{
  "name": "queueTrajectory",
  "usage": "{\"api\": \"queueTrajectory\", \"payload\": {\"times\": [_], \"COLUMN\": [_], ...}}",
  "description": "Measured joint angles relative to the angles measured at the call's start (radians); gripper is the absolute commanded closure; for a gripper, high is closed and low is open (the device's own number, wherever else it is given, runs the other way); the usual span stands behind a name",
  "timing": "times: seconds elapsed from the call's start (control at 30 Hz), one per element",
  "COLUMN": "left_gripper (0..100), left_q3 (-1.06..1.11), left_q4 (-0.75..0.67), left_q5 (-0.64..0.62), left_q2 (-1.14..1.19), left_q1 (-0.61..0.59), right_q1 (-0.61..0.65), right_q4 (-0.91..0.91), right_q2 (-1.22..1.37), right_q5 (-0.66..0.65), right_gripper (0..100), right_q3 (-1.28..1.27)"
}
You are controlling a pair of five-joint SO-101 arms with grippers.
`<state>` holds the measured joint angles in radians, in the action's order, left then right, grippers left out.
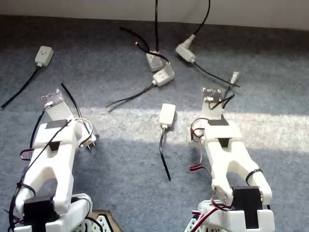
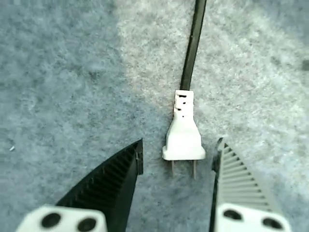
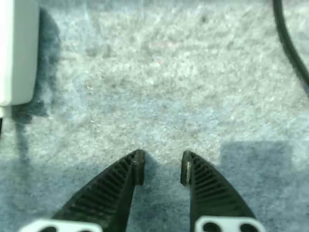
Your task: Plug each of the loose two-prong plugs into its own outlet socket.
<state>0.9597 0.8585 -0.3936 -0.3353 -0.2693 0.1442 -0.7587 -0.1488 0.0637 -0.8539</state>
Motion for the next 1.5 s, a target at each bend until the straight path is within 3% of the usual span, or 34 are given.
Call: {"api": "queueTrajectory", "payload": {"times": [0.13, 0.5, 0.67, 0.83, 1.2, 1.4, 1.5], "left_gripper": [77, 77, 77, 77, 77, 90, 90], "left_q3": [-0.046, -0.054, -0.157, -0.304, -0.367, -0.368, -0.385], "left_q4": [0.100, 0.080, 0.064, 0.146, 0.198, 0.201, 0.195], "left_q5": [0.044, -0.031, -0.031, -0.032, -0.137, -0.152, -0.153], "left_q2": [0.000, 0.014, 0.189, 0.362, 0.414, 0.416, 0.417], "left_q1": [0.000, 0.000, 0.002, 0.002, 0.006, 0.032, 0.057], "right_q1": [0.000, 0.000, 0.000, 0.000, 0.000, -0.002, -0.002], "right_q4": [0.000, 0.009, 0.014, 0.014, 0.028, 0.028, 0.028], "right_q2": [0.000, 0.000, 0.000, 0.000, -0.002, -0.002, -0.002], "right_q5": [-0.003, -0.003, -0.003, -0.003, -0.003, -0.003, -0.003], "right_gripper": [86.1, 86.1, 86.1, 86.1, 86.1, 86.1, 86.1], "right_q3": [0.000, -0.002, -0.003, -0.003, -0.018, -0.018, -0.018]}}
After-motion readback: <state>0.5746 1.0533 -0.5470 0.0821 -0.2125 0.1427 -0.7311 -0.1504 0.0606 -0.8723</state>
